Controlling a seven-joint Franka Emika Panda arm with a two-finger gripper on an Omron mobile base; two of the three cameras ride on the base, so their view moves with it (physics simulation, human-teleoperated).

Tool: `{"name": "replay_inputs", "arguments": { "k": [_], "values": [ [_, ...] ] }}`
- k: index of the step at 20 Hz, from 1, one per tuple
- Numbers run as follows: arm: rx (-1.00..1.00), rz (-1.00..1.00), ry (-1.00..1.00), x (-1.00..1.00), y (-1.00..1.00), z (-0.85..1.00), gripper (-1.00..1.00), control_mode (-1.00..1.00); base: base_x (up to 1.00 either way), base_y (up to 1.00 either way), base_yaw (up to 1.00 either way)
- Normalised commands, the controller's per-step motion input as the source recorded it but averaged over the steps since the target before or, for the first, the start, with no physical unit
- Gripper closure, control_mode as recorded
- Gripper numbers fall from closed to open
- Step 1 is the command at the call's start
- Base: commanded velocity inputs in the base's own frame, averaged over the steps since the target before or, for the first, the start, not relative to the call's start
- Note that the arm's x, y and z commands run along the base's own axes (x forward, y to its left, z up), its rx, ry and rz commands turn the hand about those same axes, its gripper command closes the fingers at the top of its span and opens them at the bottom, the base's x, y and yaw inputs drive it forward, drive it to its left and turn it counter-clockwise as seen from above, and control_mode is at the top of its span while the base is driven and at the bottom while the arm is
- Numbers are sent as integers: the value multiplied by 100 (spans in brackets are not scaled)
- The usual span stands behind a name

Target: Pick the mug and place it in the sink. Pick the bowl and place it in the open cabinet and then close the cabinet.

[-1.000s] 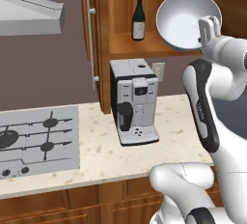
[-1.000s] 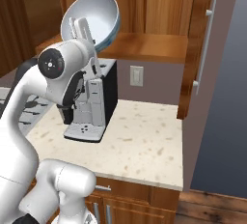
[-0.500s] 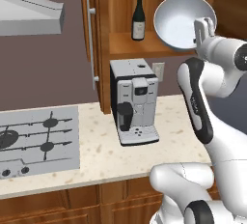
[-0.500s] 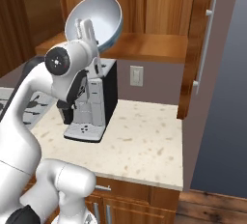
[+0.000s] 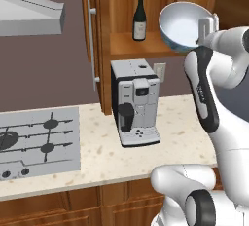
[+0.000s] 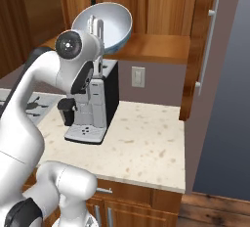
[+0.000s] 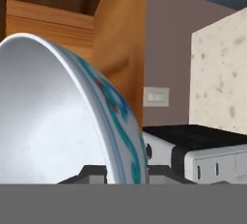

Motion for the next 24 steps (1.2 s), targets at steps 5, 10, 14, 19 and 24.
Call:
{"name": "replay_inputs", "arguments": {
  "k": [5,10,14,19,24],
  "values": [
    [8,0,7,31,-1,0,100,-100,0,0,0],
    [0,0,1,53,2,-1,100,-100,0,0,0],
    [1,0,0,61,0,-1,100,-100,0,0,0],
    [8,0,5,27,0,-9,100,-100,0,0,0],
    [7,0,8,34,0,-24,100,-100,0,0,0]
  ]
}}
